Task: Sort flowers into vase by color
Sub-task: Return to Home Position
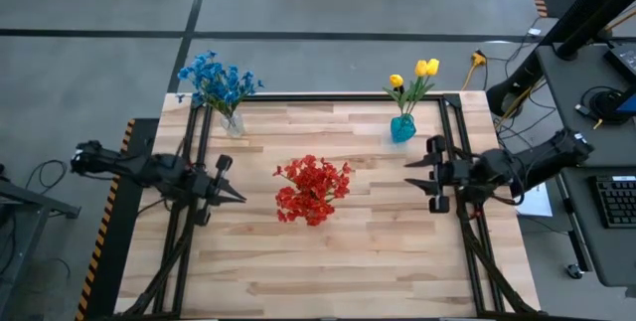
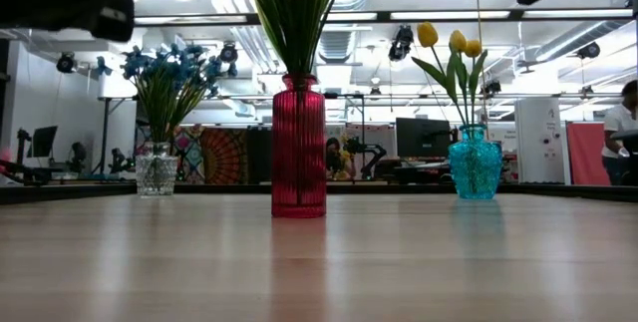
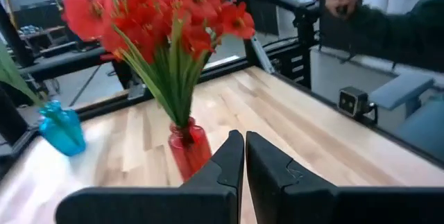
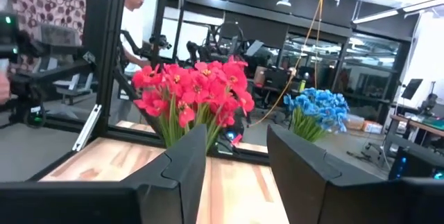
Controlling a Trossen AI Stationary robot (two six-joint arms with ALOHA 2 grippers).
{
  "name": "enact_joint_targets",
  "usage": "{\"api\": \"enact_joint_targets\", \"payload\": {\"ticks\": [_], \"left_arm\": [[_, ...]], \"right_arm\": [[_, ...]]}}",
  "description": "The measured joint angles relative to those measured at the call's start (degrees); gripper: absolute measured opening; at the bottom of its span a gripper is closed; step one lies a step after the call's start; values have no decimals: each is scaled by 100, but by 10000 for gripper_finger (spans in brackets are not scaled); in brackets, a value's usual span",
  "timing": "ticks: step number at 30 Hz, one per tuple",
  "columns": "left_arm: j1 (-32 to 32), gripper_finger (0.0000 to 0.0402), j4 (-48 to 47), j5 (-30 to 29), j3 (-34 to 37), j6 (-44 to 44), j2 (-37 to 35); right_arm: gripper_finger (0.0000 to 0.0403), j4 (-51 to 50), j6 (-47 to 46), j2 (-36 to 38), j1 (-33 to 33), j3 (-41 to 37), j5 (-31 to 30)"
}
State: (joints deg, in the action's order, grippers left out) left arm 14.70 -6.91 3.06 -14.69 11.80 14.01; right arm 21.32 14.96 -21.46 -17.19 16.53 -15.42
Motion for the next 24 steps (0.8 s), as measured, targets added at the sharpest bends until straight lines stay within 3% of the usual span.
{"api": "enact_joint_targets", "payload": {"ticks": [9, 14, 21, 24], "left_arm": [[-16, 0, 1383, 297, 1400, -367, -844], [-20, 0, 980, 362, 1409, -391, -1220], [-20, 0, 886, 333, 1406, -15, -1239], [-20, 0, 838, 24, 1406, 74, -1158]], "right_arm": [[139, 2, -211, 1335, 0, -885, -3], [137, 16, -324, 2143, -1, -1461, -75], [136, 37, -385, 1990, 15, -1580, -466], [137, -21, -286, 1994, 10, -1582, -467]]}}
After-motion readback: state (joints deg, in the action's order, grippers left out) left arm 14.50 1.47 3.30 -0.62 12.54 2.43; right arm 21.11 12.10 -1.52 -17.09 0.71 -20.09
